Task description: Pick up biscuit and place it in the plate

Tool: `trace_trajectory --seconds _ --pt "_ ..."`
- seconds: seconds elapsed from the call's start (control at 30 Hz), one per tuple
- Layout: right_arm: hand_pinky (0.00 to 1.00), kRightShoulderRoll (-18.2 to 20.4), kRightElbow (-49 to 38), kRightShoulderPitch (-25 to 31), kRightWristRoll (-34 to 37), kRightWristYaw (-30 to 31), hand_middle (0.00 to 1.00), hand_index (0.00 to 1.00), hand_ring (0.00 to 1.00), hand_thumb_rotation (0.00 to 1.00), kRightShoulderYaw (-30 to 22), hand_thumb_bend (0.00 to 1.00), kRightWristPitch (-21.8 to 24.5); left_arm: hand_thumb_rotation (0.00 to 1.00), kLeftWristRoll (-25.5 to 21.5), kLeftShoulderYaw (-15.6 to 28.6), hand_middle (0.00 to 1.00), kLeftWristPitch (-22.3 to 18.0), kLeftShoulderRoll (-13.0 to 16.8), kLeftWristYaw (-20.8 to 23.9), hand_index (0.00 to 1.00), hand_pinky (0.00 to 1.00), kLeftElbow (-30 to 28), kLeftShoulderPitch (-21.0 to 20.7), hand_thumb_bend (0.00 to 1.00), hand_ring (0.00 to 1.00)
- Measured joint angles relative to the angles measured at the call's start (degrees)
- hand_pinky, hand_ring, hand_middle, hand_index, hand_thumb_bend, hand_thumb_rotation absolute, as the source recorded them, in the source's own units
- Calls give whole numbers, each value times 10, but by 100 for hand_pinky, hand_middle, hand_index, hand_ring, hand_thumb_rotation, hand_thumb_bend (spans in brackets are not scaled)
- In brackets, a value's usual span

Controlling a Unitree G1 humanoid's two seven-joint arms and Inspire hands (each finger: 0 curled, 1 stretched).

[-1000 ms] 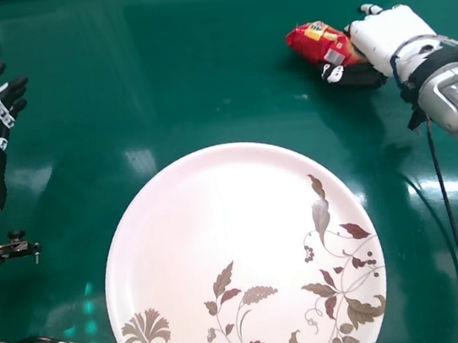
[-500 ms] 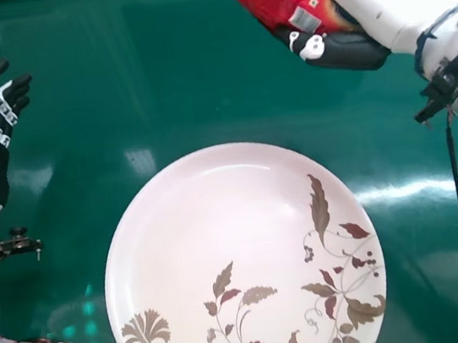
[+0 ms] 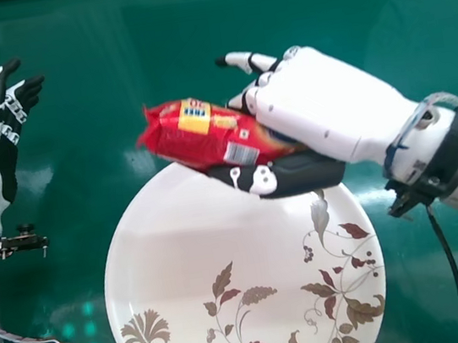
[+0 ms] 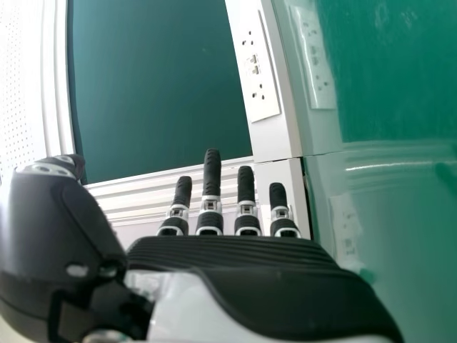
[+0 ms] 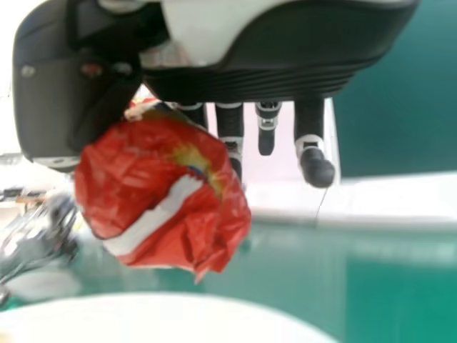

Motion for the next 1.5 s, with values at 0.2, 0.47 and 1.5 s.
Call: trace_trajectory --seconds 0.2,0.47,1.5 --pt "8 1 -4 49 -1 53 47 48 43 0 29 51 -6 83 1 -1 87 0 -1 2 99 100 0 -2 73 94" --pt "9 6 10 75 -5 88 46 49 41 0 50 51 -7 81 2 -2 86 -8 -3 6 100 100 16 -6 75 94" --pt "69 34 37 54 -1 76 97 99 88 79 6 97 -2 82 1 -3 89 -33 -3 -2 100 100 58 -28 73 96"
